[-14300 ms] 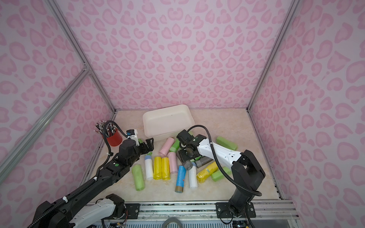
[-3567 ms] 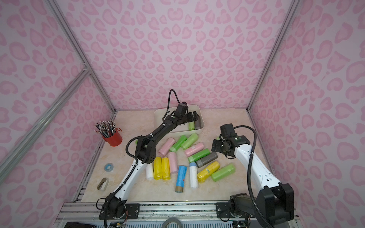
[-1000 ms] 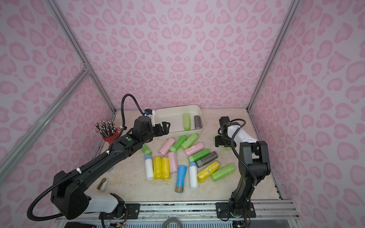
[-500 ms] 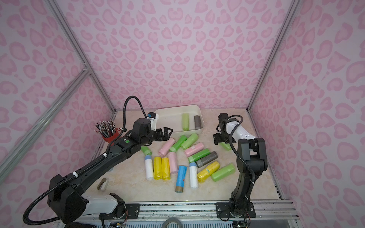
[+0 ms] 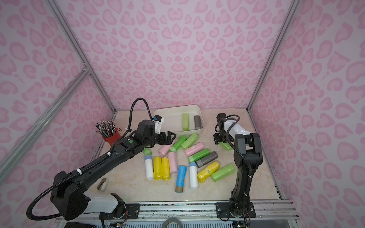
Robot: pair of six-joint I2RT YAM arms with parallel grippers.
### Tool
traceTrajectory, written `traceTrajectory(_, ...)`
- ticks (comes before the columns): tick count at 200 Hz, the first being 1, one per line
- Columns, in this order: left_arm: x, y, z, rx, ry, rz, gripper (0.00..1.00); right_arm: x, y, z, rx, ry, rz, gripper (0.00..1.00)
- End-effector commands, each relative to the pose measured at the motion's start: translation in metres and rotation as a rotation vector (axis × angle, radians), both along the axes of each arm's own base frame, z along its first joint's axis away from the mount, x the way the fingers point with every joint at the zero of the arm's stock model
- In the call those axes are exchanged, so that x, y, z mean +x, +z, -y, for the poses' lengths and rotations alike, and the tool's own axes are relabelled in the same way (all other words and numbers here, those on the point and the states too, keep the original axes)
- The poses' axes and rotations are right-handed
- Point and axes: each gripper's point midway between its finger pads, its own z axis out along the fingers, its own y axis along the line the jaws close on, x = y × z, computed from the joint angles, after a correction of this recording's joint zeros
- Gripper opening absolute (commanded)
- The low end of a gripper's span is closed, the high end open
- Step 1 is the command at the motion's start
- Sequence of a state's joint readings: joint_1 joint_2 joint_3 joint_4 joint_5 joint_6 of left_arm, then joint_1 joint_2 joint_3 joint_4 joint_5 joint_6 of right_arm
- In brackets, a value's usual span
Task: Put the roll of trash bags into the storage box
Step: Pick up the roll of trash bags from the center of the board.
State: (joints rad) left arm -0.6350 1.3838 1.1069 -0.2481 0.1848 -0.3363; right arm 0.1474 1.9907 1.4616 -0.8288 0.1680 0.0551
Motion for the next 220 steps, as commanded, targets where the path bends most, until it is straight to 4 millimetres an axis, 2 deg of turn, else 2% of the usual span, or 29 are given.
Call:
traceTrajectory(1,0.002,0.004,0.005,-0.015,-0.014,0.018,1.00,0.000,-0.006,-0.002,0.009,0.014,-0.014,0.79)
traceTrajectory(40,0.001,-0.002,0.008,-0.021,-0.016,0.001,1.00,-0.003,-0.012,-0.006,0.024,0.001,-0.012,0.73)
traceTrajectory(65,0.001,-0.009,0.009,-0.021,-0.014,-0.012,1.00,-0.007,-0.018,-0.002,-0.022,-0.020,-0.019,0.71)
traceTrajectory(94,0.002,-0.014,0.007,-0.011,0.000,-0.019,1.00,-0.009,-0.022,-0.006,-0.031,-0.012,-0.024,0.61)
traceTrajectory(110,0.004,-0.016,0.005,-0.009,0.013,-0.014,1.00,-0.009,-0.022,-0.011,-0.010,-0.010,-0.020,0.49)
traceTrajectory(145,0.006,-0.021,0.001,-0.022,0.032,-0.023,1.00,-0.008,-0.015,-0.012,0.007,-0.041,0.009,0.27)
traceTrajectory(168,0.011,-0.028,-0.008,-0.067,0.074,-0.064,1.00,-0.009,-0.006,-0.016,0.045,-0.056,0.045,0.26)
traceTrajectory(190,0.011,-0.021,-0.013,-0.140,0.080,-0.056,1.00,-0.013,0.005,-0.018,0.068,-0.052,0.082,0.26)
traceTrajectory(196,0.012,-0.020,-0.014,-0.145,0.086,-0.049,1.00,-0.015,0.007,-0.028,0.132,-0.080,0.082,0.24)
traceTrajectory(220,0.014,-0.012,-0.016,-0.155,0.091,-0.032,1.00,-0.017,0.020,-0.035,0.192,-0.116,0.119,0.21)
